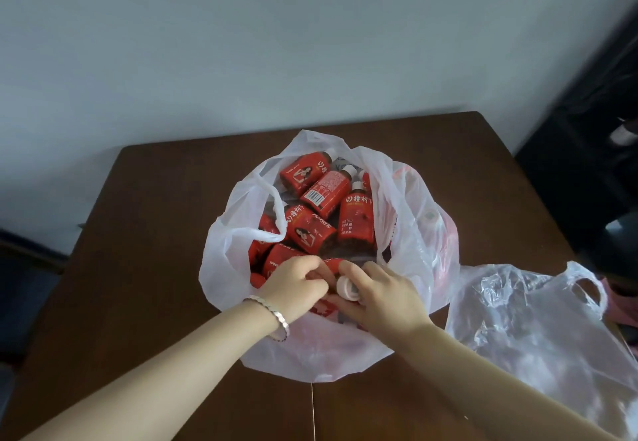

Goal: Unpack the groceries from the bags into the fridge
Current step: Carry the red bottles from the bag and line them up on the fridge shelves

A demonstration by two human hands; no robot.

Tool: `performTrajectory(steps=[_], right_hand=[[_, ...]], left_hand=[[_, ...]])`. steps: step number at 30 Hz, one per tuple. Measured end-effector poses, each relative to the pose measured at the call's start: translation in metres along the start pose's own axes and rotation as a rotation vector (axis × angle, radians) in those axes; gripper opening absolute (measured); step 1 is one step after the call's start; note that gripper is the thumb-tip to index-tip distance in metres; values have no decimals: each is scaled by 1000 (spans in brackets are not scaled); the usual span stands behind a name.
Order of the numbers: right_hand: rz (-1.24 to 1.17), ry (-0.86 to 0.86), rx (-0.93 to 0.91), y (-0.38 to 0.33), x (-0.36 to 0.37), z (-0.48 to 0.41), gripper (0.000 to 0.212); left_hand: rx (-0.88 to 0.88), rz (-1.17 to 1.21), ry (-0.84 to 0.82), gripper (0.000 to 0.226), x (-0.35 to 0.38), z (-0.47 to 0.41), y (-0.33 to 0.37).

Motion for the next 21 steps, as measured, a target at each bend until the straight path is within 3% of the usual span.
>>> performTrajectory(steps=[3,6,10,15,18,21], right_hand=[[-93,-71,44,-4,-13,-2,38],[-244,-106,181,0,-36,-2,42],[-343,33,380,6,-67,-6,41],[-293,156,524,17,-85,-14,43],[-289,123,572,24,-80,-10,44],[-338,84,574,29,-77,-5,43]], left_hand=[[-47,143,166,23,-13,0,-11],[-68,-202,267,15,-22,-7,-20],[-58,-751,56,23,-6,-35,-22],[-155,-1327,-378,60,17,-82,-15],[-128,-1568,-455,53,26,-93,-10],[-89,-1526,-402,50,27,-90,-2]])
Point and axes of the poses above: each hand's wrist, its own z-axis away from the middle knuckle, its own x-axis out of the palm, y = z × x, the point moved 1 cm from there along -z, towards the middle knuckle, and after that the axes turned 14 degrees about -y, right-handed, at the moved point
